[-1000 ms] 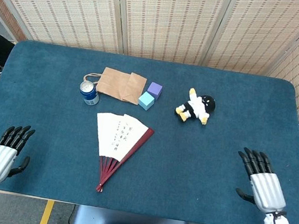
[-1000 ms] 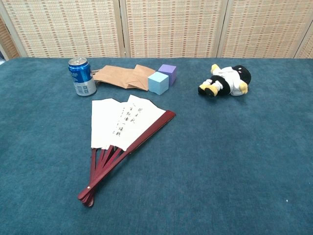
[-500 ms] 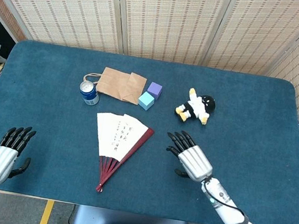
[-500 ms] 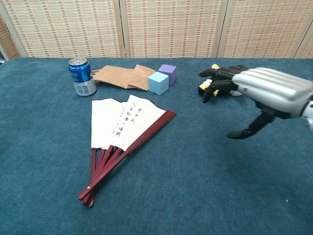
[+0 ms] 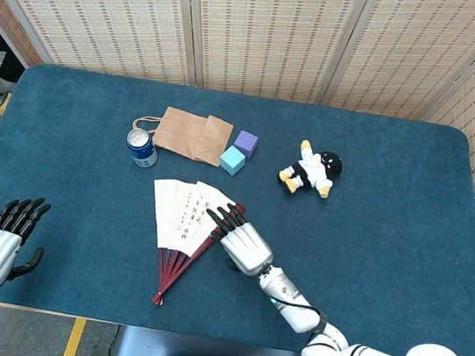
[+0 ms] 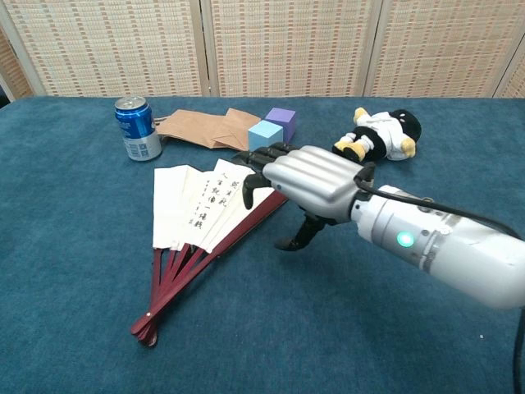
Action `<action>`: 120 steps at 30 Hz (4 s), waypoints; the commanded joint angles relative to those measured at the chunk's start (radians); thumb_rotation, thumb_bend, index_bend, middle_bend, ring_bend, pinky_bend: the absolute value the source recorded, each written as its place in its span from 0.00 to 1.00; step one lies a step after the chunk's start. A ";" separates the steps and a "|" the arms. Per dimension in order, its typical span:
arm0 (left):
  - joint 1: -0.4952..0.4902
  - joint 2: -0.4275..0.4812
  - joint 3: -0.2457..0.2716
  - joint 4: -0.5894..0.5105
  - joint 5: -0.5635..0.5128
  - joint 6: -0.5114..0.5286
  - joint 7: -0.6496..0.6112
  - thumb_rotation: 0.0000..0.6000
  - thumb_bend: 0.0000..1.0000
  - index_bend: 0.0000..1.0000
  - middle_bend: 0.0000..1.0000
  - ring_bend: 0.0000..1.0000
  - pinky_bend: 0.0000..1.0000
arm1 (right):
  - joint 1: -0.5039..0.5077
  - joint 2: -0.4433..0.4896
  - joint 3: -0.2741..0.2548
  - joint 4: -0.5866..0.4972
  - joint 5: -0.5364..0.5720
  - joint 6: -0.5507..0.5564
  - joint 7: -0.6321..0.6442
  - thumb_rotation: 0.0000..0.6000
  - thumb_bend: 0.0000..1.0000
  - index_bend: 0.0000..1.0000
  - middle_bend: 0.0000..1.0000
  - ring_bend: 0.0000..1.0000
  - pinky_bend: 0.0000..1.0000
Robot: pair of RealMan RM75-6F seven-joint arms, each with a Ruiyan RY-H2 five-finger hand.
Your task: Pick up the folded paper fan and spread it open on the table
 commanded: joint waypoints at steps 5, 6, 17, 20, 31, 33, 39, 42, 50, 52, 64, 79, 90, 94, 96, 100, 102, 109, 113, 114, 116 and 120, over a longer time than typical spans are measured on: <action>0.000 0.000 -0.001 0.002 -0.002 -0.001 -0.001 1.00 0.45 0.00 0.00 0.00 0.06 | 0.073 -0.100 0.016 0.109 0.041 -0.046 -0.015 1.00 0.18 0.38 0.00 0.00 0.00; 0.000 0.000 -0.001 0.002 -0.003 -0.001 -0.002 1.00 0.45 0.00 0.00 0.00 0.06 | 0.084 -0.115 0.016 0.128 0.043 -0.050 -0.019 1.00 0.18 0.38 0.00 0.00 0.00; 0.002 0.004 -0.005 0.006 -0.008 0.003 -0.012 1.00 0.45 0.00 0.00 0.00 0.06 | 0.139 -0.244 0.012 0.285 0.061 -0.029 0.002 1.00 0.22 0.44 0.00 0.00 0.00; 0.002 0.006 -0.004 0.005 -0.005 0.004 -0.011 1.00 0.45 0.00 0.00 0.00 0.06 | 0.150 -0.272 0.013 0.324 0.068 -0.027 0.011 1.00 0.22 0.45 0.00 0.00 0.00; 0.003 0.006 -0.001 0.006 0.001 0.006 -0.002 1.00 0.45 0.00 0.00 0.00 0.06 | 0.163 -0.406 0.011 0.520 0.055 0.140 0.077 1.00 0.43 0.64 0.13 0.00 0.08; 0.003 0.006 -0.001 0.006 0.001 0.008 0.000 1.00 0.45 0.00 0.00 0.00 0.06 | 0.169 -0.406 0.011 0.524 0.061 0.148 0.086 1.00 0.51 0.68 0.15 0.00 0.09; 0.002 0.007 -0.004 0.002 0.001 0.009 -0.004 1.00 0.45 0.01 0.00 0.00 0.06 | 0.184 -0.381 0.028 0.490 0.051 0.214 0.114 1.00 0.66 0.69 0.15 0.00 0.09; -0.002 -0.005 -0.006 0.014 0.018 0.022 -0.038 1.00 0.47 0.11 0.00 0.00 0.08 | 0.184 -0.330 0.031 0.409 0.034 0.251 0.102 1.00 0.67 0.71 0.16 0.00 0.09; -0.039 -0.051 -0.003 0.113 0.025 -0.028 -0.306 1.00 0.51 0.36 0.00 0.00 0.10 | 0.188 -0.148 0.118 0.055 0.064 0.266 -0.028 1.00 0.67 0.74 0.17 0.00 0.09; -0.049 -0.073 -0.002 0.146 0.032 -0.034 -0.369 1.00 0.51 0.32 0.00 0.00 0.09 | 0.186 -0.105 0.144 -0.038 0.095 0.246 -0.080 1.00 0.67 0.74 0.17 0.00 0.09; -0.114 -0.143 0.041 0.173 0.009 -0.204 -0.707 1.00 0.41 0.18 0.00 0.00 0.06 | 0.203 -0.042 0.235 -0.277 0.244 0.192 -0.240 1.00 0.67 0.74 0.17 0.00 0.09; -0.173 -0.324 -0.145 0.091 -0.219 -0.257 -0.827 1.00 0.40 0.06 0.00 0.00 0.09 | 0.281 -0.122 0.304 -0.300 0.398 0.214 -0.343 1.00 0.67 0.74 0.18 0.00 0.09; -0.212 -0.427 -0.186 0.078 -0.243 -0.272 -0.766 1.00 0.39 0.00 0.00 0.00 0.08 | 0.302 -0.195 0.298 -0.209 0.410 0.254 -0.275 1.00 0.67 0.74 0.19 0.00 0.12; -0.217 -0.468 -0.209 0.095 -0.266 -0.261 -0.738 1.00 0.39 0.12 0.00 0.00 0.08 | 0.313 -0.215 0.307 -0.191 0.419 0.255 -0.250 1.00 0.67 0.74 0.20 0.00 0.12; -0.222 -0.487 -0.224 0.108 -0.284 -0.262 -0.730 1.00 0.39 0.21 0.00 0.00 0.08 | 0.320 -0.223 0.315 -0.183 0.419 0.259 -0.243 1.00 0.67 0.74 0.21 0.00 0.13; -0.226 -0.521 -0.247 0.147 -0.305 -0.251 -0.711 1.00 0.41 0.34 0.00 0.00 0.08 | 0.328 -0.231 0.323 -0.179 0.426 0.260 -0.234 1.00 0.67 0.74 0.21 0.00 0.13; -0.228 -0.551 -0.269 0.187 -0.331 -0.245 -0.704 1.00 0.42 0.38 0.00 0.00 0.08 | 0.328 -0.233 0.322 -0.181 0.427 0.263 -0.226 1.00 0.67 0.74 0.21 0.00 0.13; -0.226 -0.595 -0.303 0.238 -0.355 -0.225 -0.709 1.00 0.46 0.52 0.07 0.00 0.08 | 0.333 -0.243 0.316 -0.160 0.424 0.269 -0.213 1.00 0.67 0.74 0.22 0.00 0.14; -0.229 -0.596 -0.314 0.237 -0.359 -0.232 -0.711 1.00 0.50 0.57 0.08 0.00 0.08 | 0.338 -0.250 0.311 -0.150 0.420 0.275 -0.221 1.00 0.67 0.74 0.22 0.00 0.14; -0.227 -0.597 -0.315 0.237 -0.358 -0.230 -0.717 1.00 0.51 0.58 0.09 0.00 0.08 | 0.340 -0.252 0.310 -0.146 0.416 0.277 -0.223 1.00 0.67 0.74 0.22 0.00 0.14; -0.225 -0.598 -0.318 0.238 -0.356 -0.227 -0.722 1.00 0.55 0.63 0.11 0.00 0.08 | 0.344 -0.256 0.311 -0.138 0.412 0.281 -0.223 1.00 0.67 0.74 0.22 0.00 0.14; -0.223 -0.596 -0.324 0.242 -0.354 -0.226 -0.734 1.00 0.65 0.70 0.14 0.00 0.08 | 0.349 -0.264 0.313 -0.125 0.415 0.284 -0.229 1.00 0.67 0.74 0.22 0.00 0.14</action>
